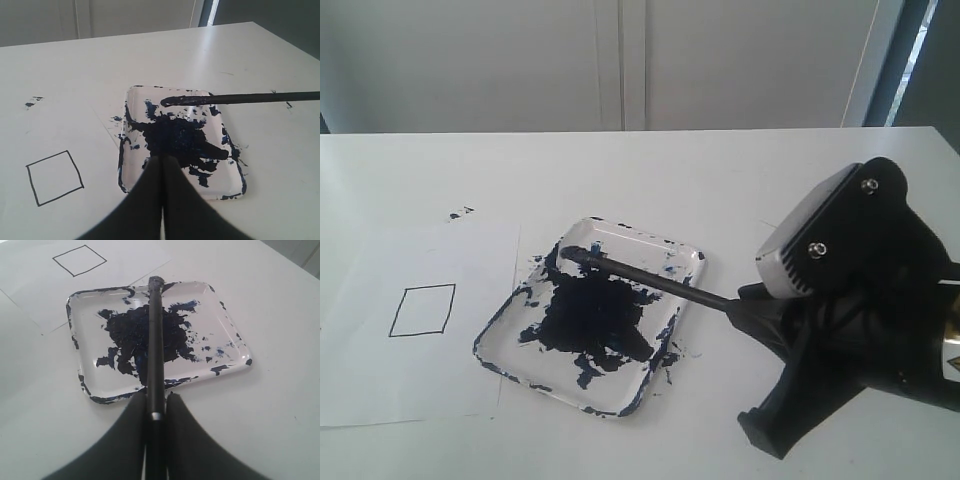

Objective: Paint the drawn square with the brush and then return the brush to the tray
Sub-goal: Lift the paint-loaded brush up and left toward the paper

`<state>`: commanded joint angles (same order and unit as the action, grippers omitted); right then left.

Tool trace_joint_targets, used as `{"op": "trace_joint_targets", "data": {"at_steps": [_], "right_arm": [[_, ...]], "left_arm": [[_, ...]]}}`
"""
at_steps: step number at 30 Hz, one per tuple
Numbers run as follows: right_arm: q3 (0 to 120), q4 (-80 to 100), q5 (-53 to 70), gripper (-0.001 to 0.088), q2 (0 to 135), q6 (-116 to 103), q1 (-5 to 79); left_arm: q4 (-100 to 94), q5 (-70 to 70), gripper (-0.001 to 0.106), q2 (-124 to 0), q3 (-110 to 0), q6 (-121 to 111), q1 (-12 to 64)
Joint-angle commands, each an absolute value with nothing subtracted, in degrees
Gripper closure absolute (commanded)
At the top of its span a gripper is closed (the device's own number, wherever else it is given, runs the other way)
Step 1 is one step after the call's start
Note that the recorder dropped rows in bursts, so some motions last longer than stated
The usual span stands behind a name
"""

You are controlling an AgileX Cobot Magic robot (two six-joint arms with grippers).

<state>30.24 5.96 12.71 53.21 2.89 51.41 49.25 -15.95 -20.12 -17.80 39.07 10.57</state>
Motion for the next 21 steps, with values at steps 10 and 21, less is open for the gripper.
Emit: {"op": "trace_joint_targets", "data": {"at_steps": [10,21], "right_arm": [[30.24,5.96,12.05,0.0868,53.24,2.89,51.41],[36.01,5.96,13.41,0.0868,53.35,2.89,51.60]], "left_arm": [[42.44,-12.06,0.105,-21.80,-18.74,46.26,10.57],[41.42,-10.89,0.105,-34.80,-20.08,50.86,10.57]]}}
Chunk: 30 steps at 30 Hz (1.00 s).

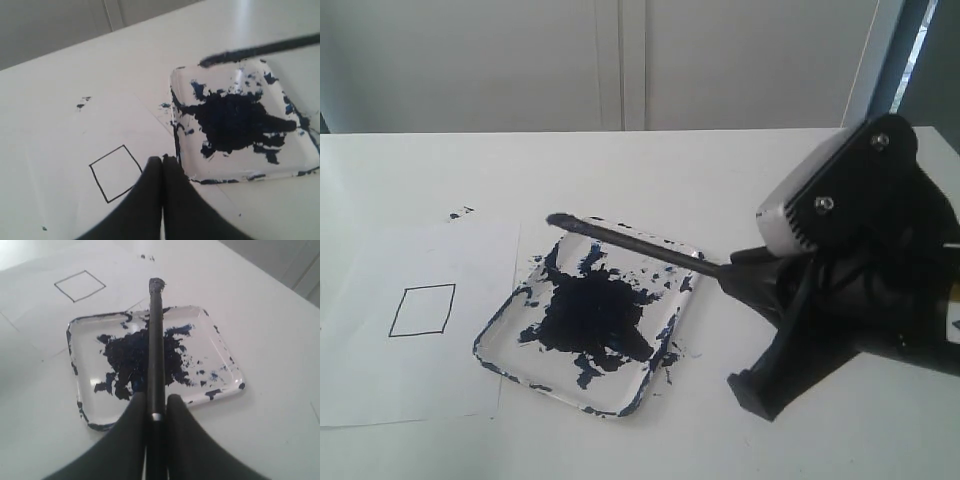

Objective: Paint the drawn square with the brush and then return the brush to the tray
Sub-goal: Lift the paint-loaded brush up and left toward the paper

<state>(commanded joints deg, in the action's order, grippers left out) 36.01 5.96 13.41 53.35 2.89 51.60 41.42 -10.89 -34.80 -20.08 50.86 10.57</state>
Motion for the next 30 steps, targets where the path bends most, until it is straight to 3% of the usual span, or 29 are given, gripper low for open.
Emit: {"op": "trace_joint_targets", "data": {"at_steps": [8,14,23,30], "right_arm": [[40.38,1.27,16.71,0.0868,57.27,9.93,51.60],[43.60,-3.16,16.71,0.0868,61.58,13.90,51.60],[47.92,-3.16,14.30,0.0868,67.39,15.50,52.56],[50.20,-3.16,14.01,0.0868,72.27,15.50,56.02]], "left_arm": [[39.49,-8.11,0.105,-43.41,-19.98,50.88,9.93],[39.02,-4.28,0.105,-50.80,-19.74,47.95,3.50],[37.50,-7.08,0.065,-58.57,-19.74,47.95,1.99],[35.30,-5.53,0.061,-64.64,-19.74,50.54,1.99]]}}
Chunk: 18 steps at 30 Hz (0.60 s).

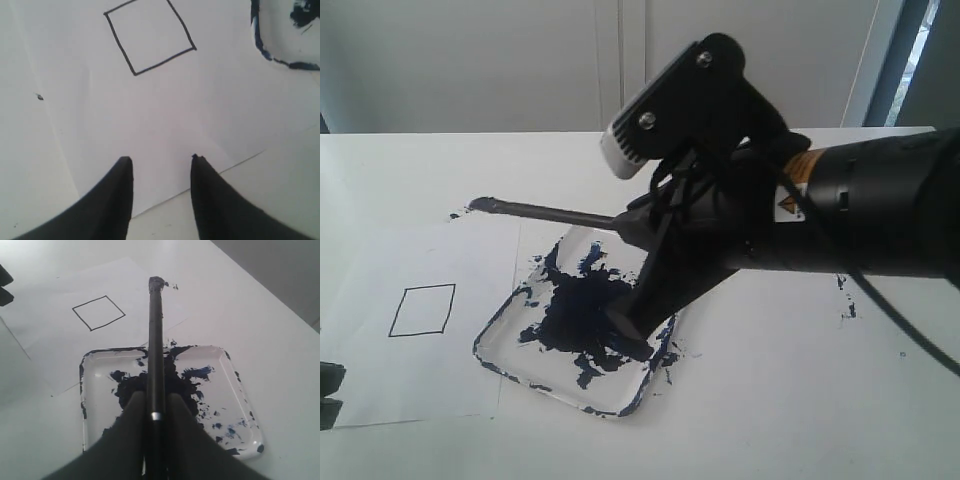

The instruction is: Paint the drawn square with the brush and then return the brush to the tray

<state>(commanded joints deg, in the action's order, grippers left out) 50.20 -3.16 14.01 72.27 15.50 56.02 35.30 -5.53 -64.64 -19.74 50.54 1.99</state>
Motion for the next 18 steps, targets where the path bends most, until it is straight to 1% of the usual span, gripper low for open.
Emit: {"op": "trace_joint_targets", "data": {"at_steps": [4,15,18], "right_arm": [[50.20,-3.16,12.86,0.0868,72.89,15.50,56.27],[50.20,-3.04,12.54,0.0868,72.89,15.50,56.27],[50.20,-3.04,12.67,0.0868,72.89,15.50,56.27]], "left_arm": [[36.77,-5.54,0.061,-66.07,-19.74,50.98,1.99],[36.58,2.81,0.061,-73.71,-20.00,51.23,1.99],[36.70,2.81,0.061,-75.93,-21.05,49.39,1.99]]}}
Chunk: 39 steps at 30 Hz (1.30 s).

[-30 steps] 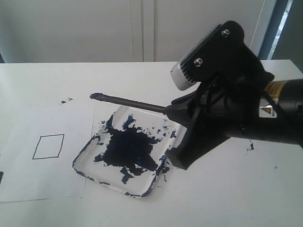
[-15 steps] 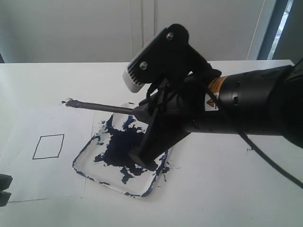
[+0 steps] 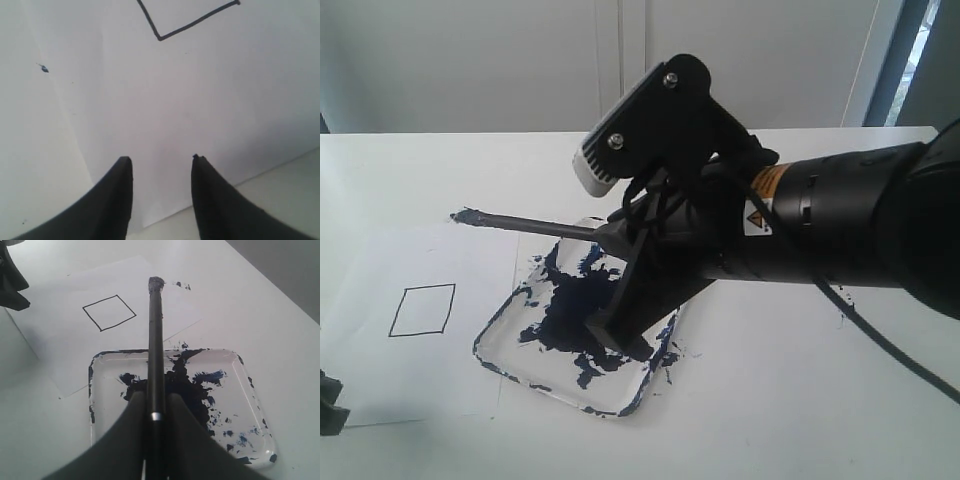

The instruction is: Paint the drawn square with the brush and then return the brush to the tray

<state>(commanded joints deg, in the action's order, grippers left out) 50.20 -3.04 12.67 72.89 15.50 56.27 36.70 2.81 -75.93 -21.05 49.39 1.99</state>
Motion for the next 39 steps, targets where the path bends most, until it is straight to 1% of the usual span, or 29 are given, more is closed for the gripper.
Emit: {"op": "trace_joint_targets", "data": {"at_steps": [6,12,18,25,29,33,37,39], "right_arm": [[50.20,-2.90,12.79,0.0868,72.89,15.50,56.27],[50.20,-2.90,12.54,0.0868,72.89,15.50,56.27],[50.20,-2.90,12.77,0.0868,72.89,15.50,56.27],[50.20,-2.90,13.04,0.0868,72.89,15.50,56.27],[50.20,-2.90,15.18,0.0868,72.89,15.50,56.27],[50.20,-2.90,15.40,0.0868,72.89,15.50,56.27],[50.20,-2.90,15.40,0.0868,72.89,15.50,56.27],[50.20,-2.90,15.28,0.0868,72.89,15.50,56.27]], "left_arm": [[37.13,-2.82,0.061,-79.15,-24.17,44.04,1.99],[37.13,-1.00,0.061,-81.92,-24.22,44.04,1.99],[36.87,-2.40,0.061,-84.73,-24.22,44.60,1.99],[25.50,-10.22,0.061,-84.62,-24.22,49.72,1.99],[23.44,-12.58,0.061,-84.62,-24.10,49.73,1.99],[22.41,-14.56,0.061,-84.62,-24.10,49.01,1.99],[15.32,-19.07,0.061,-84.62,-24.10,47.78,1.82],[14.38,-18.50,0.061,-83.50,-24.23,44.27,1.82]]}}
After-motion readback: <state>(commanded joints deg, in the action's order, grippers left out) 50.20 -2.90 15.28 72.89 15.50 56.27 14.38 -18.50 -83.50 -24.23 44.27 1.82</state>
